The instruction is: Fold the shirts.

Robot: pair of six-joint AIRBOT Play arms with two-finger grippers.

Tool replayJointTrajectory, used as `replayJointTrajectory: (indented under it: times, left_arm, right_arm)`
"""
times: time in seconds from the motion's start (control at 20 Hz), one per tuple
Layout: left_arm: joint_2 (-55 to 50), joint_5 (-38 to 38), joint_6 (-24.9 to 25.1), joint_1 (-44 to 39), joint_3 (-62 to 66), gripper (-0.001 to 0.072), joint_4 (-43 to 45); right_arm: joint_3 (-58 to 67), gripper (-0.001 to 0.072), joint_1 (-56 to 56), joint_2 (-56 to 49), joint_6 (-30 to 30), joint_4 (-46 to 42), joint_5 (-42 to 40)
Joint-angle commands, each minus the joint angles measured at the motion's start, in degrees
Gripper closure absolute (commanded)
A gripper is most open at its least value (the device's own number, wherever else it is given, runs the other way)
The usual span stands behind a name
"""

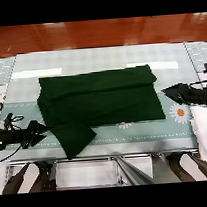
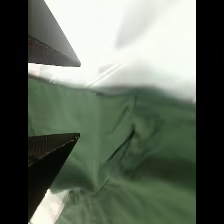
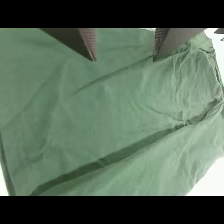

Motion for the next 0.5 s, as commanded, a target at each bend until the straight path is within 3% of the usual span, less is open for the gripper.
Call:
replayJointTrajectory:
  times: [0.0,0.15,0.3,0.35,0.4,0.45]
  left_arm:
    - [-4.7,3.6,3.3,-3.1,-0.5,0.0202,-2.8]
    - [-9.7,7.2,6.8,-8.9,-0.5,0.0202,-8.4]
    - [-12.9,11.0,7.0,-16.0,-0.3,0.0202,-9.6]
    - [-13.4,11.1,7.0,-17.0,0.3,0.0259,-9.6]
    - [-13.3,10.2,7.1,-17.2,1.2,0.0575,-9.6]
    - [-13.0,9.1,8.0,-17.1,2.3,0.0686,-9.6]
  right_arm:
    - [-0.4,0.0297,-0.1,0.3,0.0,0.2,-0.2]
    - [-0.4,0.0297,-0.1,0.3,0.1,0.2,-0.5]
    - [-0.4,0.0297,-0.1,0.3,0.5,0.3,-1.7]
    - [-0.4,0.0297,-0.3,0.3,0.5,0.1,-2.1]
    - [-0.4,0.0297,-1.4,0.3,0.8,-0.5,-2.2]
    - [-0.4,0.0297,-3.5,0.3,1.7,-1.9,-2.4]
